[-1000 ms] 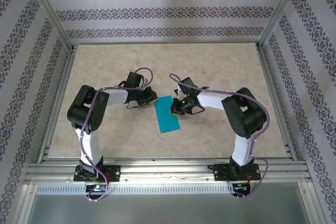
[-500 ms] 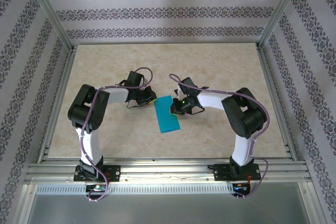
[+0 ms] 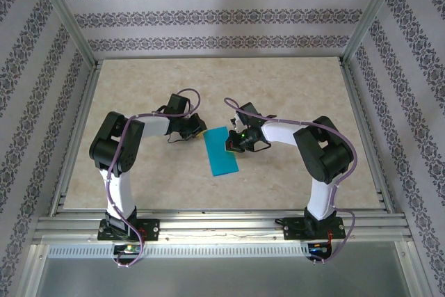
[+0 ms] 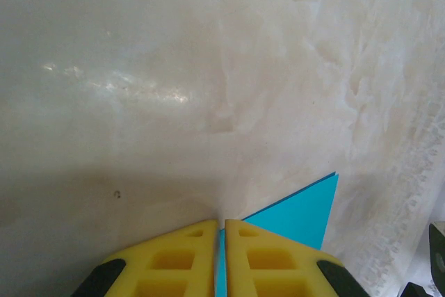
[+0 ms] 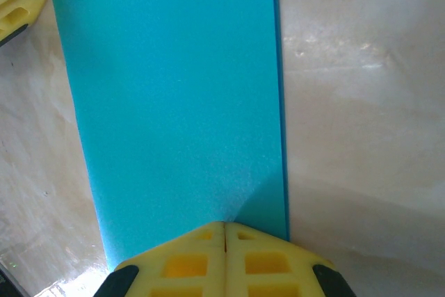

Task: Fold a paper plane with a square sheet of paper (pick it up from the middle)
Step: First fold the square sheet of paper in half at the center of the table.

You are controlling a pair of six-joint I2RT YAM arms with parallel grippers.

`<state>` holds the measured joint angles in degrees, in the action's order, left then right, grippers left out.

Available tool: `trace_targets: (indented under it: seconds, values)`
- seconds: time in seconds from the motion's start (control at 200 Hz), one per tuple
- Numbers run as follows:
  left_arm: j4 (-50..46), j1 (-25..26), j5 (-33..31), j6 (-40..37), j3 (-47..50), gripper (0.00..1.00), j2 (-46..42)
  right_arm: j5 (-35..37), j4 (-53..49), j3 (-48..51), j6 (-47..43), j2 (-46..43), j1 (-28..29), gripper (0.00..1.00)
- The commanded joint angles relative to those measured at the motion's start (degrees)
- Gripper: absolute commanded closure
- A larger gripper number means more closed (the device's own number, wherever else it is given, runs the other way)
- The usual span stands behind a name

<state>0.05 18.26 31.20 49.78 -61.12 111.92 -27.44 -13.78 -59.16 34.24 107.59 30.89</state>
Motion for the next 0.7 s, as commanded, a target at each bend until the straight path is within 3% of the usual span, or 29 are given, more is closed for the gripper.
trace_targets:
  seconds: [0.0, 0.335, 0.694]
  values:
    - [-1.54, -2.71, -8.43, -0.21, 0.01, 0.86, 0.27, 5.05, -7.82, 2.83, -0.93, 2.76, -0.16, 1.0]
    - [-3.33, -2.95, -5.7, -1.18, -2.62, 0.84, -1.44, 4.77, -7.8, 2.79, -1.01, 2.75, -0.24, 1.0]
    - [-5.83, -1.02, -0.68, -2.08, 0.76, 0.81, -13.19, 4.24, -7.73, 1.89, -0.8, 2.56, -0.22, 1.0]
